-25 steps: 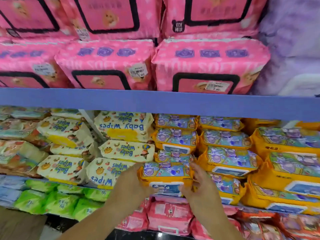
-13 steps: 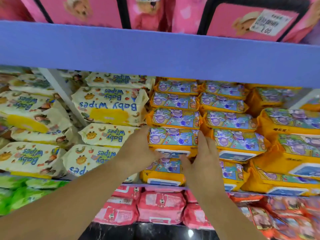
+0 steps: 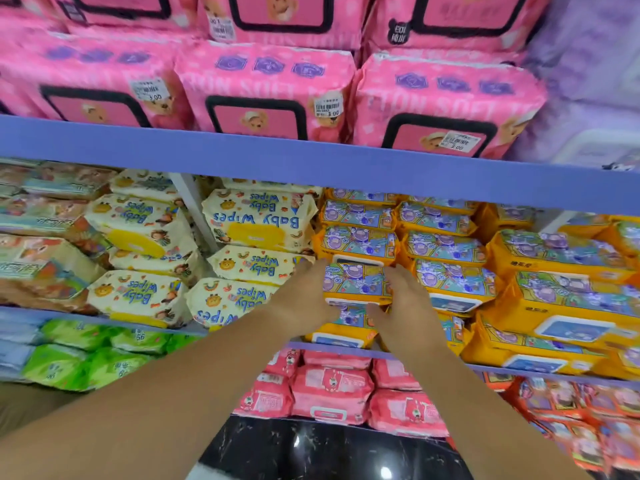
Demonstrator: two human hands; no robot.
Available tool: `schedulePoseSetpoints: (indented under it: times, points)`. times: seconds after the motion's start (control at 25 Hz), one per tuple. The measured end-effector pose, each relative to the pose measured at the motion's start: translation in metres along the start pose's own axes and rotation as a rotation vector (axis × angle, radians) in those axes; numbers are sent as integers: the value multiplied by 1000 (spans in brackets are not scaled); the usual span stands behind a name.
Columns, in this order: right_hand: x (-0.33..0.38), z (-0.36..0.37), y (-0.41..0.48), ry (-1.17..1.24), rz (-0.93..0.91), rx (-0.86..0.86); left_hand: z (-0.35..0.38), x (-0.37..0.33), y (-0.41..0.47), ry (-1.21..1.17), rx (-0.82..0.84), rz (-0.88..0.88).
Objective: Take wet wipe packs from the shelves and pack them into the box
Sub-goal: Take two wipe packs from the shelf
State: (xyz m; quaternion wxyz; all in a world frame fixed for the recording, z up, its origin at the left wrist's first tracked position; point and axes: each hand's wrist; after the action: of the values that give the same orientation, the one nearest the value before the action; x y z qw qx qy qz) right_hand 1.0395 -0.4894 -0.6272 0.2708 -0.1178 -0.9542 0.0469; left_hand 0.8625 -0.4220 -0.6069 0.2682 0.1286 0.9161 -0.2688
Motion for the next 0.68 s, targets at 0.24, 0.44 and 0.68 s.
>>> schedulePoseSetpoints:
  times: [0.24,0.44,0.68]
  points:
    - [-15,15,25,-99,9,18,22,12,32,70,-193,89]
    - [-20,24,31,-49,5,-62,26,27,44,8,-244,164]
    - [-16,17,27,-129,-15,-59,17,17,37,-48,-189,115]
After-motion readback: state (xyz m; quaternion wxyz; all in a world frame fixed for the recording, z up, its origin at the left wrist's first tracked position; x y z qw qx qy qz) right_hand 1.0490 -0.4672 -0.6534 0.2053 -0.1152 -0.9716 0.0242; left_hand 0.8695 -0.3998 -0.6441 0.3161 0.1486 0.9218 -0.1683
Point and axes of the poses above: each hand's wrist, its own y-axis towards the middle knuckle, its own z-axis out of the palm, x = y × z, and after that the axes turned 2 degrees about x, right-handed
